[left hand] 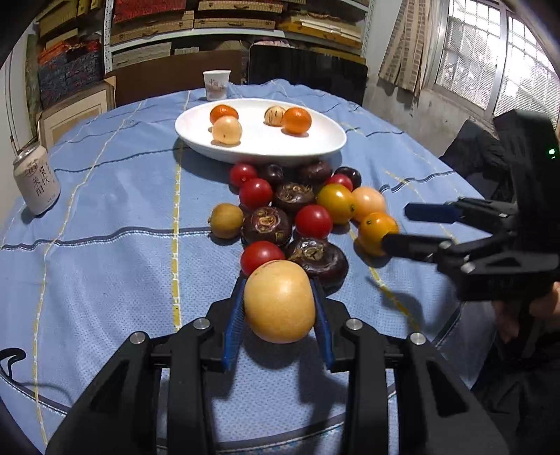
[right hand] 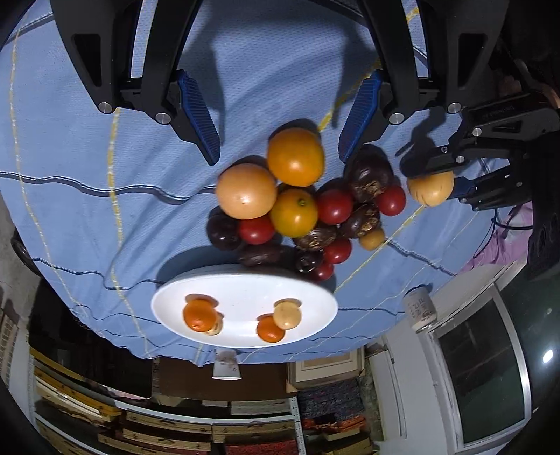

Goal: Organize fruits
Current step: 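Grasp the orange tomato with the right gripper, then carry both fruits onto the white plate and open both grippers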

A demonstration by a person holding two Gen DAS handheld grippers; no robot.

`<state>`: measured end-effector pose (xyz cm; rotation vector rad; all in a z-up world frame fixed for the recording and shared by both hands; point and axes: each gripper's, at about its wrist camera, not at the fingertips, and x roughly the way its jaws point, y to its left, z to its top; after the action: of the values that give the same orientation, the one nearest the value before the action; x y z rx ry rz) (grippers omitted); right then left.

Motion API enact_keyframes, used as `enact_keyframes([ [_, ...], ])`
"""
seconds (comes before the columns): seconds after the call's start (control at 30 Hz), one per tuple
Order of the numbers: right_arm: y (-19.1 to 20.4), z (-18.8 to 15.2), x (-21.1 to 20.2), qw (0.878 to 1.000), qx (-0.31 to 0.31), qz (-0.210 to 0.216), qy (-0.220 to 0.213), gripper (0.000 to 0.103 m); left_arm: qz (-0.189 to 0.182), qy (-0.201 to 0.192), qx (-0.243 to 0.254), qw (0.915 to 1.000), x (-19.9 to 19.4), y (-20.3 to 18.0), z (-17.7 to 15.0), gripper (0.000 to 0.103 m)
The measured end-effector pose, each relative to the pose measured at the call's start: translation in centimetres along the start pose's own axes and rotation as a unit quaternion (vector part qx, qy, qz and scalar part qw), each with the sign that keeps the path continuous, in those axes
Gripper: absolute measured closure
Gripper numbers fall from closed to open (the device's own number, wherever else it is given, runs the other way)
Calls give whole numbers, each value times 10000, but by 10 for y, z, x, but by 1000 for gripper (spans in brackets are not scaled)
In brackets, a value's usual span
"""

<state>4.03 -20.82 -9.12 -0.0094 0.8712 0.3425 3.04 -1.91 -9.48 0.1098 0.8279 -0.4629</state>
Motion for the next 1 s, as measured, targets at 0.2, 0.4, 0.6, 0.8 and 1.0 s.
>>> enact_keyframes([
  [0.2,5,-3,13,9999,45,27,106,34,3,-22,4,10000,-4,-1,0,68],
  [0.4,7,-3,13,9999,27,125,83,65,24,45,-7,10000,-3,0,-2,68],
  [0.6,8,-5,7,9999,7,136,12,65,34,28,-34,10000,-3,1,-2,68],
  [0.8,3,-4,-3,9996,128,201,-117,65,18,9,-72,10000,-5,1,-2,68],
  [1.0,-4,0,-13,9992,219,189,-279,65,1,-5,-109,9999,-7,3,3,68],
])
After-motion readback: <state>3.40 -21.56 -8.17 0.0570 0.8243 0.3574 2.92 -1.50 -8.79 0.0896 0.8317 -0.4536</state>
